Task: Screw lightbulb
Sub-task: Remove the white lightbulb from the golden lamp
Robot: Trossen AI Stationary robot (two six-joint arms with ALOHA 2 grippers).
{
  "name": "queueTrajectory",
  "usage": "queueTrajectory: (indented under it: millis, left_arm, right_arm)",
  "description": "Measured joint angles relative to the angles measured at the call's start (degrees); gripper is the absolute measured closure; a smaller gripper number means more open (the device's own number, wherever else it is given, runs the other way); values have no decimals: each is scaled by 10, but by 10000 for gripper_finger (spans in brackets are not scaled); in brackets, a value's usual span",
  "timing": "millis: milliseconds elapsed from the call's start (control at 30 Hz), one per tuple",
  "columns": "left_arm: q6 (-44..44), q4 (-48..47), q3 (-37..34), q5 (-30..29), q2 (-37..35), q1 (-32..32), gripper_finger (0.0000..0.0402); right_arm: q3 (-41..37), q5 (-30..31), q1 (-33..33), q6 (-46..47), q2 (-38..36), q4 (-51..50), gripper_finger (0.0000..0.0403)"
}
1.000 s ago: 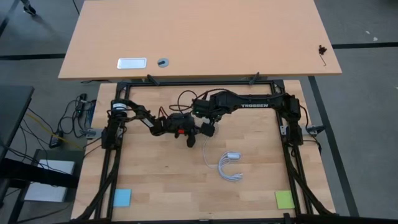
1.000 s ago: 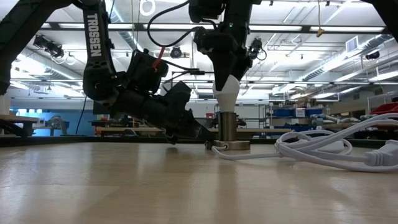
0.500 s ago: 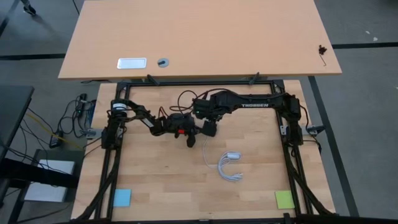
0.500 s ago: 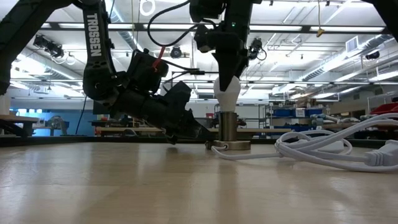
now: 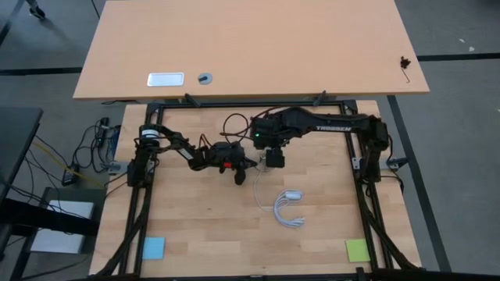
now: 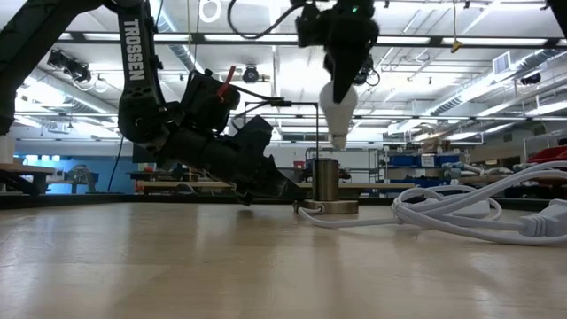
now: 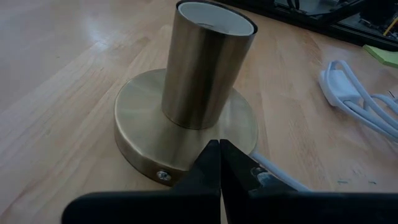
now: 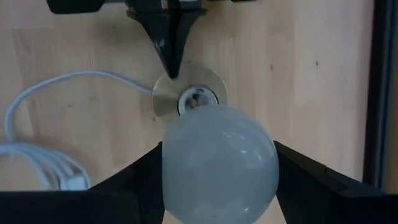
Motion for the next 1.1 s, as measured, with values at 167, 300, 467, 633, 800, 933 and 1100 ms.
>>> queueTrajectory:
  millis: [167, 300, 467, 633, 800, 933, 1100]
  left_arm:
    - [0, -1, 0, 0, 0, 0, 401]
    - [5, 0, 0, 0, 0, -1, 401]
    - [18, -2, 0, -7, -3, -13, 401]
    - [34, -22, -14, -5, -31, -24, 401]
    - [43, -22, -52, -15, -87, -28, 401]
    - [44, -19, -81, -18, -118, -27, 401]
    - [45, -12, -109, -19, -150, -25, 401]
  right_arm:
    - [0, 4, -7, 47, -41, -55, 159]
    - [-3, 6, -27, 94, -66, -90, 159]
    - [-64, -13, -68, 76, -93, -64, 159]
    - [-181, -65, -125, 44, -139, 40, 159]
    - [-303, -147, -176, 33, -174, 137, 159]
    - [-374, -221, -205, 30, -180, 203, 159]
    - [-438, -313, -231, 27, -176, 298, 159]
